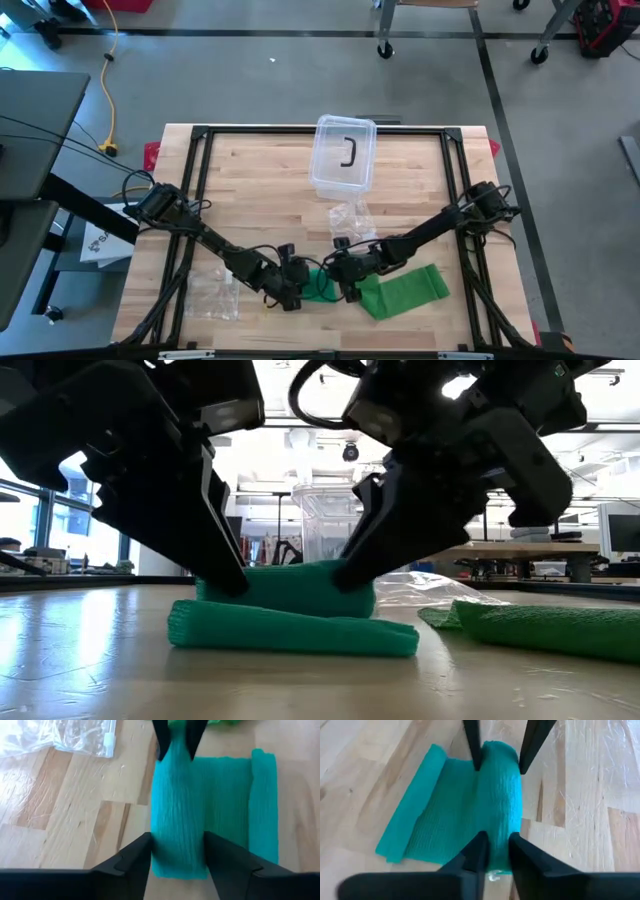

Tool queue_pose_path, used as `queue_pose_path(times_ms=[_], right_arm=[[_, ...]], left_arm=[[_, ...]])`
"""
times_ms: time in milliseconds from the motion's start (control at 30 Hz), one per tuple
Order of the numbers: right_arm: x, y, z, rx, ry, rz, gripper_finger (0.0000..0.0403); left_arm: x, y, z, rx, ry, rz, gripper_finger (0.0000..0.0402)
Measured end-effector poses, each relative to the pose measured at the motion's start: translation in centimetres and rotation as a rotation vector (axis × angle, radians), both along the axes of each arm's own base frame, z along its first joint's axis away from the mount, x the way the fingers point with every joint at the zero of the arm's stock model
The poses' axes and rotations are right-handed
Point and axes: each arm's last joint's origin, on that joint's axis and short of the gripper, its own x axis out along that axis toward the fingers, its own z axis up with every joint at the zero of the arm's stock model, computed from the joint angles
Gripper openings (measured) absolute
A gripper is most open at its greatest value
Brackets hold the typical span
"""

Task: Roll bandage
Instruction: Roll the blue bandage

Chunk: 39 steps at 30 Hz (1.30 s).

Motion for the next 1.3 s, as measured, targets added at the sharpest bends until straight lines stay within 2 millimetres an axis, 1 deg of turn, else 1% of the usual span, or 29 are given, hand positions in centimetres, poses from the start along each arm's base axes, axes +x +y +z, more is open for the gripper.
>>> queue_pose_path(times_ms=[133, 233, 367, 433, 500, 567, 633, 700, 767, 867, 933, 1000, 1100, 1133, 1167, 1300], right_arm=[[-0.6, 0.0, 1.1, 0.002, 0.019, -0.038, 0.0131], [-1.2, 0.4, 2.3, 0.037, 0.015, -0.056, 0.0166], [-1.8, 2.6, 3.3, 0.098, -0.068, -0.025, 0.0178], [-1.7, 3.8, 3.2, 0.155, -0.106, -0.005, 0.0177], [-1.5, 4.7, 2.2, 0.182, -0.123, -0.001, 0.0177], [-1.2, 4.9, 0.6, 0.18, -0.111, -0.027, 0.0176], [-1.0, 4.6, -1.0, 0.167, -0.085, -0.085, 0.0176], [-0.7, 4.1, -2.1, 0.171, -0.063, -0.131, 0.0176], [-0.5, 3.9, -2.9, 0.196, -0.037, -0.121, 0.0176], [-0.4, 4.3, -3.4, 0.21, -0.032, -0.08, 0.0164], [-0.6, 4.7, -3.6, 0.199, -0.036, -0.077, 0.0139], [-0.8, 5.1, -3.6, 0.189, -0.039, -0.065, 0.0103], [-1.3, 6.0, -3.5, 0.167, -0.048, -0.02, 0.0035], [-1.6, 6.4, -3.5, 0.161, -0.048, -0.005, 0.0018], [-1.7, 6.8, -3.3, 0.151, -0.046, 0.005, 0.001], [-1.8, 8.4, -2.6, 0.112, -0.019, 0.047, 0.0017]], left_arm=[[0.0, 0.0, 0.0, 0.001, 0.004, 0.009, 0.013], [-0.1, 0.1, 0.0, -0.011, -0.006, 0.046, 0.0108], [-0.1, 0.1, 0.0, -0.014, -0.009, 0.063, 0.0094], [-0.1, 0.2, 0.0, -0.009, -0.012, 0.076, 0.0093], [-0.1, 0.2, 0.0, -0.003, -0.015, 0.08, 0.0092], [-0.1, 0.2, 0.0, -0.001, -0.016, 0.083, 0.0092], [-0.1, 0.2, 0.0, -0.003, -0.017, 0.086, 0.0092], [-0.1, 0.2, 0.0, -0.005, -0.018, 0.088, 0.0092], [-0.1, 0.2, 0.0, -0.011, -0.018, 0.098, 0.0092], [-0.1, 0.2, 0.0, -0.022, -0.022, 0.114, 0.0092], [-0.1, 0.2, 0.0, -0.028, -0.028, 0.134, 0.0092], [-0.2, 0.3, -0.1, -0.03, -0.034, 0.157, 0.0092], [-0.2, 0.3, -0.1, -0.031, -0.042, 0.184, 0.0092], [-0.2, 0.4, -0.1, -0.031, -0.042, 0.191, 0.0092], [-0.3, 0.4, -0.2, -0.03, -0.041, 0.199, 0.0092], [-0.4, 0.5, -0.3, -0.021, -0.022, 0.209, 0.0092]])
